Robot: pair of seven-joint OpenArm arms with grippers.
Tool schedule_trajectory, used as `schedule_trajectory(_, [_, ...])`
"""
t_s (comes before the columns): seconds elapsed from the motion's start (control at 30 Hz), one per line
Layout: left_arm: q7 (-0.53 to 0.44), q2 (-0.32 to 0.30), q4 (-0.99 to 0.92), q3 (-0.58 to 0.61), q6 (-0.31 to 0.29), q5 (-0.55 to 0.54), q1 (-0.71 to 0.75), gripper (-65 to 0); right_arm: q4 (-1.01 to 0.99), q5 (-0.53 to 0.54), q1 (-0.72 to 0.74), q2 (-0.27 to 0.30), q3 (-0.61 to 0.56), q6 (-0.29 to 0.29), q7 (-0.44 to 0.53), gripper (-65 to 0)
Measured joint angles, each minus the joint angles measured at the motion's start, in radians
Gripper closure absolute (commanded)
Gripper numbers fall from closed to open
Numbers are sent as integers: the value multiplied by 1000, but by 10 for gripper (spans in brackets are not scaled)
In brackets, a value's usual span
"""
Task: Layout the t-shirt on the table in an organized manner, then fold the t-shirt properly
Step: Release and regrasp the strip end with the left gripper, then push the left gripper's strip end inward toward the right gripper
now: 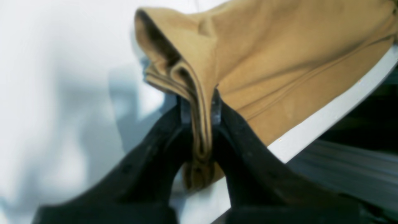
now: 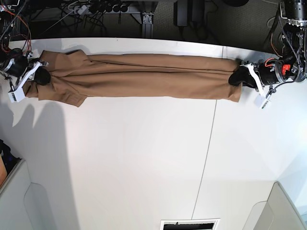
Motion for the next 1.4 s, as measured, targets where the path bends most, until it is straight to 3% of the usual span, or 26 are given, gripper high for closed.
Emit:
schedule_trajectory(0.2, [-33,-73,-1,1,8,126,-86,0,45,36,17,0,0,0,-68,0])
schedule_trajectory(0.3, [-54,-105,-1,-1,8,182,-129,0,77,35,17,0,0,0,-72,-61])
schedule_trajectory(0.4, [-58,-141,-1,0,8,233,-156,0,107,36,17,1,0,0,-72,-73])
schedule_trajectory(0.53, [-54,-188,2,0,7,240,-167,0,133,29,17,0,0,0,-72,-73])
schedule_trajectory(0.6, [11,-195,38,0,9,208,-164,0,134,26,17,0,0,0,-72,-73])
schedule_trajectory(0.7, [34,-192,134,0,11,108,-160,0,134,19,19,-10,0,0,-71,-73])
schedule_trajectory(0.87, [36,-192,320,3,10,61,-127,0,134,3,18,-82,0,0,-76,-73])
schedule_trajectory(1.0, [40,-192,402,40,8,63,-113,0,133,-18,19,-129,0,0,-74,-73])
schedule_trajectory(1.17, [34,-177,417,152,8,74,-114,0,133,-19,19,-148,1,0,-72,-73])
schedule_trajectory(1.4, [-5,-72,409,241,10,204,-148,0,132,-26,19,-164,1,0,-67,-73])
